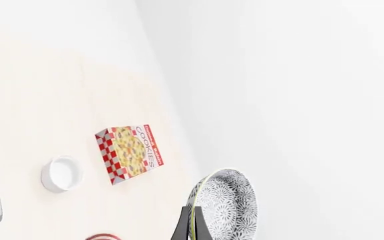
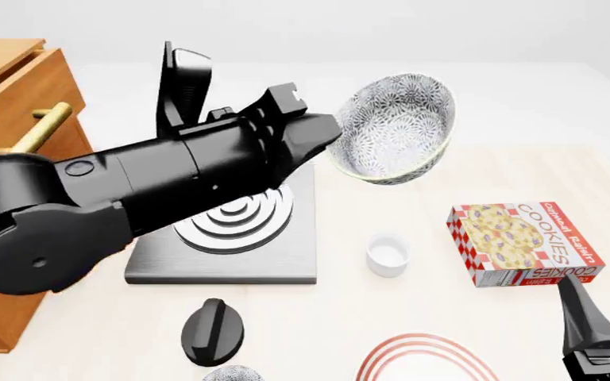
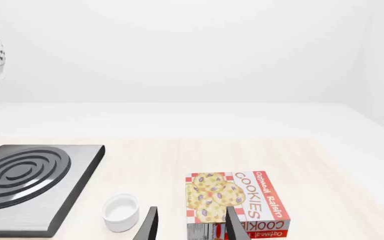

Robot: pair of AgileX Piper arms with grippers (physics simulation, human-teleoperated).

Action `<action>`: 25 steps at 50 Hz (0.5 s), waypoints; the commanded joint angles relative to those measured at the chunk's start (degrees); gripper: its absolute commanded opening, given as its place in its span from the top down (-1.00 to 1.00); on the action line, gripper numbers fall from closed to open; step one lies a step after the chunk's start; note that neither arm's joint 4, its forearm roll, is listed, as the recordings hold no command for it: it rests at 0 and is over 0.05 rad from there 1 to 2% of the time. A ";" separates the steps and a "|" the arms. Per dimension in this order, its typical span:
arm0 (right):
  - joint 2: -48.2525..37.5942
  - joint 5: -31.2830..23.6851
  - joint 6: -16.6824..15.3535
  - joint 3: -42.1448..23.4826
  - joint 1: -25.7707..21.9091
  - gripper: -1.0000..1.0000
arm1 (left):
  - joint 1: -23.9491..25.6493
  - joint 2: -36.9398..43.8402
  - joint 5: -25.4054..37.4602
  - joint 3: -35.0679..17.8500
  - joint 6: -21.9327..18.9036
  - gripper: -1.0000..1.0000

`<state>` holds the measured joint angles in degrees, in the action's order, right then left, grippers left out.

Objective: Pick the akita bowl on the wooden cabinet and place it on the plate.

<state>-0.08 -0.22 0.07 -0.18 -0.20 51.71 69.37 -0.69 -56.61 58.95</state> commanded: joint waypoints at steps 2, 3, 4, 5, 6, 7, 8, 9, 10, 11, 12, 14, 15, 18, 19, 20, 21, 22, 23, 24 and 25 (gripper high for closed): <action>0.00 0.01 -0.03 0.00 -0.01 -1.00 | 2.03 0.77 -0.62 1.42 0.26 1.00; 0.00 0.02 -0.03 0.00 -0.02 -1.00 | 2.18 0.85 -0.57 1.46 0.17 1.00; 0.00 0.00 0.00 0.00 -0.01 -1.00 | 2.23 0.88 -0.62 1.58 0.24 1.00; 0.00 -0.01 0.03 0.00 0.01 -1.00 | 2.32 0.95 -0.66 1.77 0.32 1.00; 0.00 -0.01 0.01 0.00 -0.01 -1.00 | 2.46 1.00 -0.65 1.85 0.30 1.00; 0.00 0.00 -0.01 0.00 0.00 -1.00 | 2.58 1.05 -0.69 1.99 0.36 1.00; 0.00 0.02 -0.03 0.00 0.00 -1.00 | 2.66 1.10 -0.67 2.08 0.37 1.00; 0.00 0.01 -0.03 0.00 0.01 -1.00 | 2.85 1.17 -0.73 2.24 0.38 1.00; 0.00 -0.01 0.01 0.00 0.00 -1.00 | 2.88 1.35 -0.93 2.71 0.59 1.00; 0.00 -0.01 0.01 0.00 0.00 -1.00 | 2.88 1.35 -0.94 2.72 0.59 1.00; 0.00 0.00 -0.01 0.00 -0.01 -1.00 | 3.09 1.36 -1.12 3.26 0.68 1.00; 0.00 0.00 -0.02 0.00 0.00 -1.00 | 3.31 1.44 -1.30 3.72 0.83 1.00; 0.00 0.00 -0.01 0.00 0.00 -1.00 | 3.35 1.51 -1.41 4.03 0.87 1.00; 0.00 0.02 -0.03 0.00 0.00 -1.00 | 3.57 1.55 -1.61 4.61 1.11 1.00; 0.00 0.01 -0.03 0.00 0.00 -1.00 | 3.63 1.60 -1.69 4.74 1.25 1.00; 0.00 -0.01 0.03 0.00 0.01 -1.00 | 3.72 1.66 -1.70 4.83 1.23 1.00; 0.00 -0.03 0.04 0.00 0.00 -1.00 | 3.69 1.72 -1.77 4.93 1.32 1.00; 0.00 0.02 -0.03 0.00 -0.01 -1.00 | 3.73 1.79 -1.84 5.04 1.40 1.00; -0.02 0.08 -0.04 0.05 -0.02 -1.00 | 3.87 1.81 -1.95 5.19 1.49 1.00; -0.02 0.10 -0.05 0.06 -0.03 -1.00 | 3.86 1.84 -2.06 5.34 1.60 1.00; -0.02 0.10 -0.04 0.06 -0.02 -1.00 | 3.91 1.90 -2.21 5.47 1.59 1.00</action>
<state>-0.08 -0.19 0.06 -0.17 -0.20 54.89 71.02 -1.91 -52.37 60.01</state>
